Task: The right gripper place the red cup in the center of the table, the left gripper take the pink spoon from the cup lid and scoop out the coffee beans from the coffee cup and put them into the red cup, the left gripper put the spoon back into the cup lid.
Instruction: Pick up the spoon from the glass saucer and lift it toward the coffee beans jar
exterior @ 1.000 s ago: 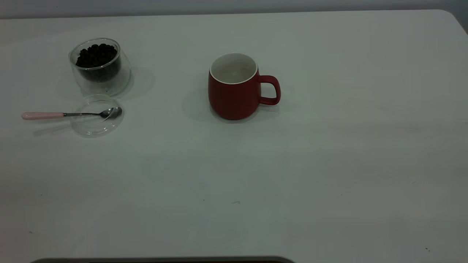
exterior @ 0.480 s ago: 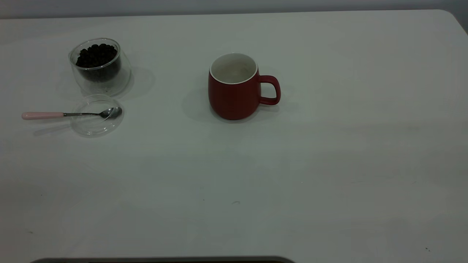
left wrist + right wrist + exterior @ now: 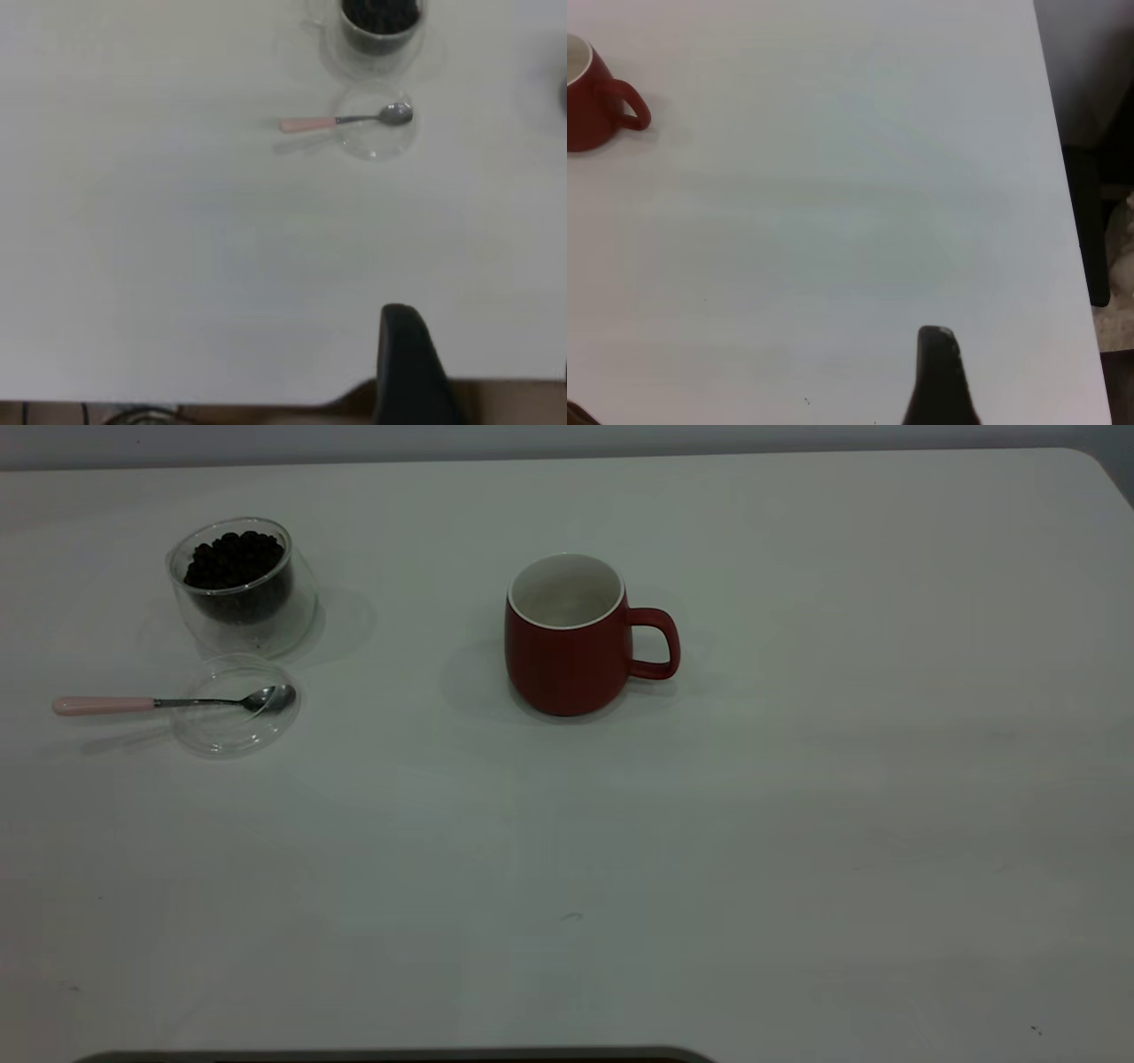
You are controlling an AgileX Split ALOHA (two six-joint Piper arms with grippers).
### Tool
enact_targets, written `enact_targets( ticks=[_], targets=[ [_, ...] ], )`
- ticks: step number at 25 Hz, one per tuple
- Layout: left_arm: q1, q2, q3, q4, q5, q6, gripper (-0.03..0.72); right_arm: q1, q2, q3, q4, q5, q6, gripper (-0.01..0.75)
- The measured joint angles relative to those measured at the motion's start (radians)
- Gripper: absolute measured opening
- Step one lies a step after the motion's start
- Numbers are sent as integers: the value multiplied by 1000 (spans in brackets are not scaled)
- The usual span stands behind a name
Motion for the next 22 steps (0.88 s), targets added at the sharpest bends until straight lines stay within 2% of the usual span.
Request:
enact_targets(
  ticks=[3,8,11,15,17,20,22],
  targets=[
    [0,182,-18,98,-88,-66,475,0,0,0,0,0,0,577],
    [0,455,-26,354,-151,-350,475,0,0,0,0,0,0,577],
    [0,621,-60,414,-203,-440,475,0,0,0,0,0,0,577],
    [25,820,-177,420,-240,-446,475,0,0,0,0,0,0,577],
    [85,918,-263,389,-249,-411,475,0,0,0,0,0,0,577],
    [181,1063,-383,268,-272,-285,475,0,0,0,0,0,0,577],
    [244,1162,-461,124,-281,-138,473,0,0,0,0,0,0,577]
  ],
)
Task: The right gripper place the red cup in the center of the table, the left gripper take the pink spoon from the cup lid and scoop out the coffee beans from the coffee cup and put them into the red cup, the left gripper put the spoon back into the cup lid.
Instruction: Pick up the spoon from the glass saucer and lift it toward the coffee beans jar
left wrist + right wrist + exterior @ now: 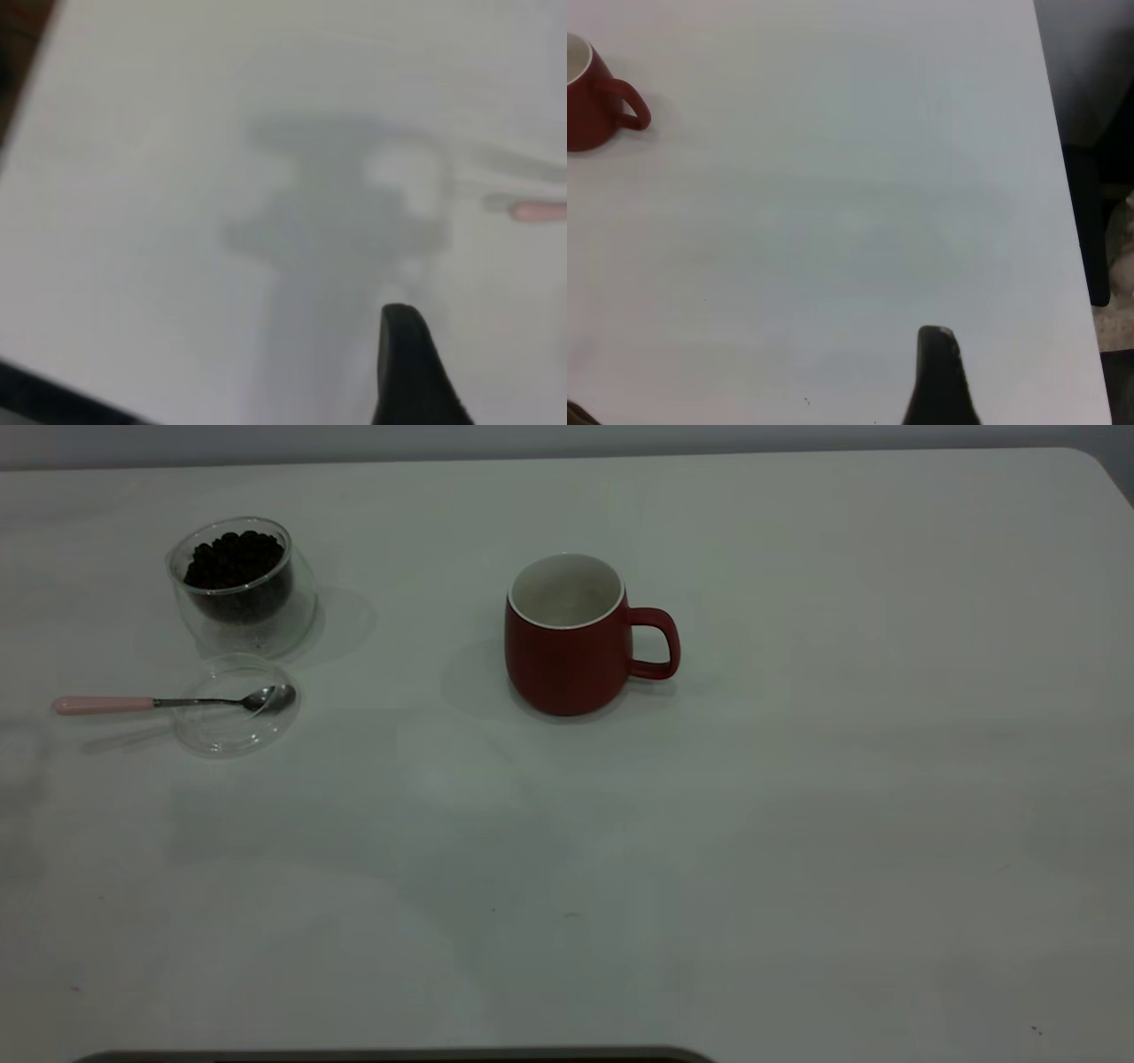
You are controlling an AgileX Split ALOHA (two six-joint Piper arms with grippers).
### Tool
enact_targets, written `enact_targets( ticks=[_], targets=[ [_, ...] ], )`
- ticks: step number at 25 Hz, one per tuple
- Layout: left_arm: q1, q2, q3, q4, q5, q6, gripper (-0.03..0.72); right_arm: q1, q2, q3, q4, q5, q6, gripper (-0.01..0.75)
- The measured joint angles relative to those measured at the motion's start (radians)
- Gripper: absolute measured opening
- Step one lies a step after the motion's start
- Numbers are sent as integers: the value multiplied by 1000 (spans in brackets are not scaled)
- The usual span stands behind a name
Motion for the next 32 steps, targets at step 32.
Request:
enact_targets(
  ticks=[32],
  targets=[
    [293,834,-280,-1032,122,1326,595,0,-1,0,0,1,0,577]
  ],
)
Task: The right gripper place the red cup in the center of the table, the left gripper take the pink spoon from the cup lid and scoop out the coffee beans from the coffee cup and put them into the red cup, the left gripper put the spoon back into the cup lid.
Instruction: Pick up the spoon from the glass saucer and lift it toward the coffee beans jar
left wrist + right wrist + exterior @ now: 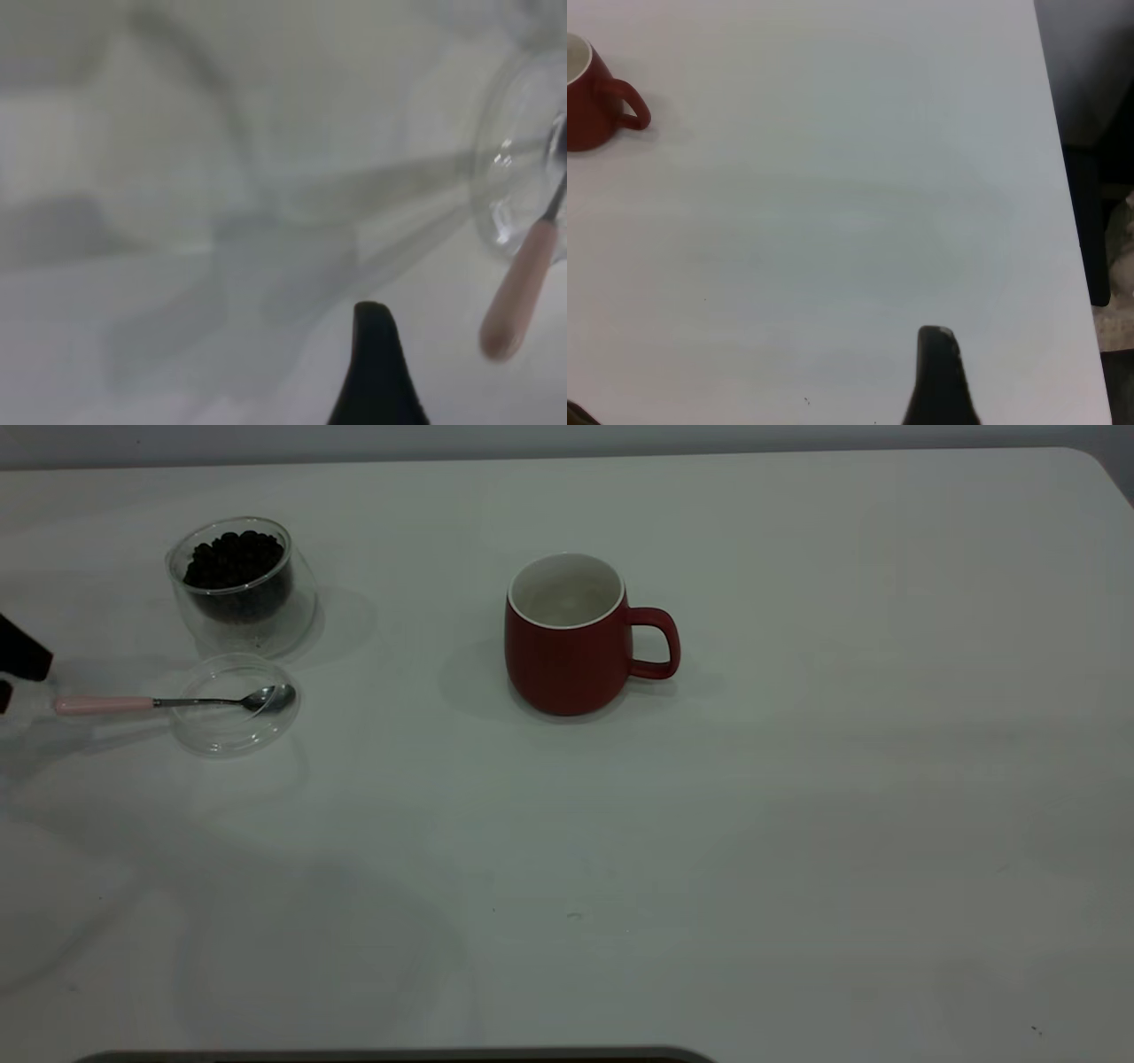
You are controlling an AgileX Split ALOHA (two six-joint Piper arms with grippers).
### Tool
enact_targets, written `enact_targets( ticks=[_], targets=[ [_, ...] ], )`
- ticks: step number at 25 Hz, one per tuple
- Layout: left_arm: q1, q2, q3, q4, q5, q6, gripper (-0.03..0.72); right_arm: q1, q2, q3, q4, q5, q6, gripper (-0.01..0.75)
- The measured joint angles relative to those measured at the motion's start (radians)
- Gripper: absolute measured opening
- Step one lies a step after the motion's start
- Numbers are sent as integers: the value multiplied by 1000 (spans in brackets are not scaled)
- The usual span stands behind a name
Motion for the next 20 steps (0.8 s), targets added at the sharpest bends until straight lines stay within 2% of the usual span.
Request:
enact_targets(
  ticks=[20],
  targets=[
    [-1,101,0,-102,45,40,590,0,0,0,0,0,0,577]
  ],
)
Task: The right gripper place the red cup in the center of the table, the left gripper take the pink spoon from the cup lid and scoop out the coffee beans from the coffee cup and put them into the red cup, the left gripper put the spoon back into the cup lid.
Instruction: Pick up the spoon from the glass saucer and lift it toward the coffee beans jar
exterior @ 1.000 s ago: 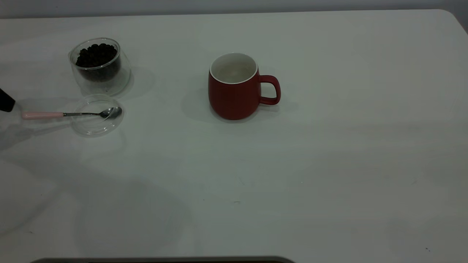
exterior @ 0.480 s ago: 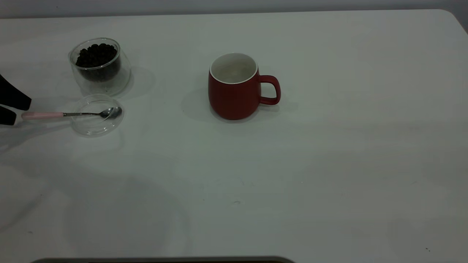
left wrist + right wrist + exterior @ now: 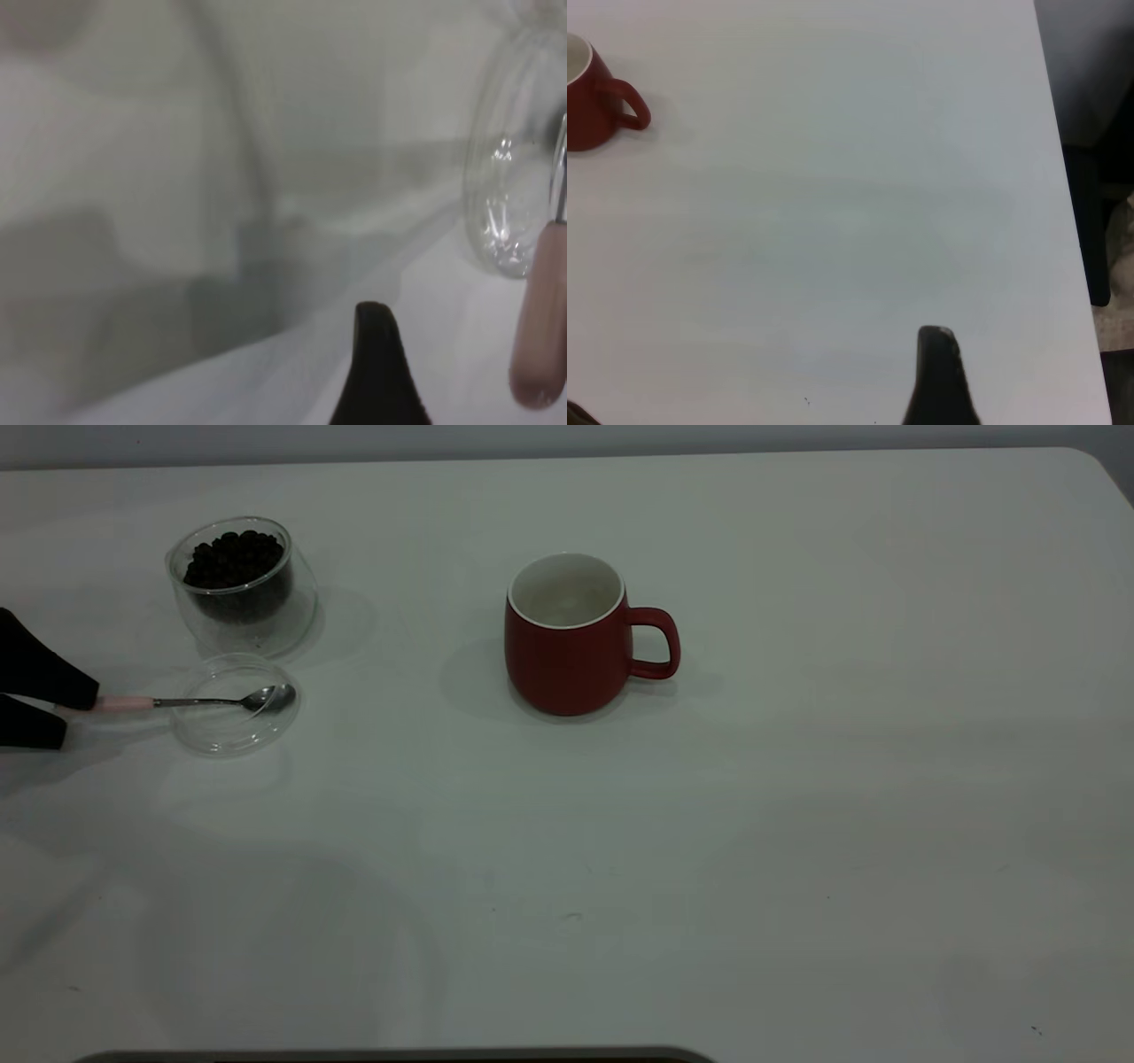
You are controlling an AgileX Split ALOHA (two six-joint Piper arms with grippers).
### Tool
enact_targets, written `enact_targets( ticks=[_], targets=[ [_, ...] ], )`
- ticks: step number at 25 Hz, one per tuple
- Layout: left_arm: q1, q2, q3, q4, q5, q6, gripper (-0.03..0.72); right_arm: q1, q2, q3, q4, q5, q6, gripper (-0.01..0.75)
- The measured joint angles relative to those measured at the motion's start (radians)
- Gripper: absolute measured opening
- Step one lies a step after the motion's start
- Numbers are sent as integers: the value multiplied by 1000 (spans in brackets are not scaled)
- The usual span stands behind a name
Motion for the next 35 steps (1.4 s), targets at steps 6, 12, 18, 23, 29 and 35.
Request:
enact_targets(
  ticks=[6,12,18,23,29,35],
  targets=[
    [0,16,0,-61,27,46,590,0,0,0,0,0,0,577],
    [-14,24,0,-74,30,49,589,0,0,0,0,0,0,577],
    [-36,27,0,-77,35,51,589,0,0,0,0,0,0,577],
    [-36,34,0,-77,40,40,589,0,0,0,0,0,0,577],
    [-36,34,0,-77,42,34,509,0,0,0,0,0,0,577],
    [-36,34,0,-77,54,33,288,0,0,0,0,0,0,577]
  ],
)
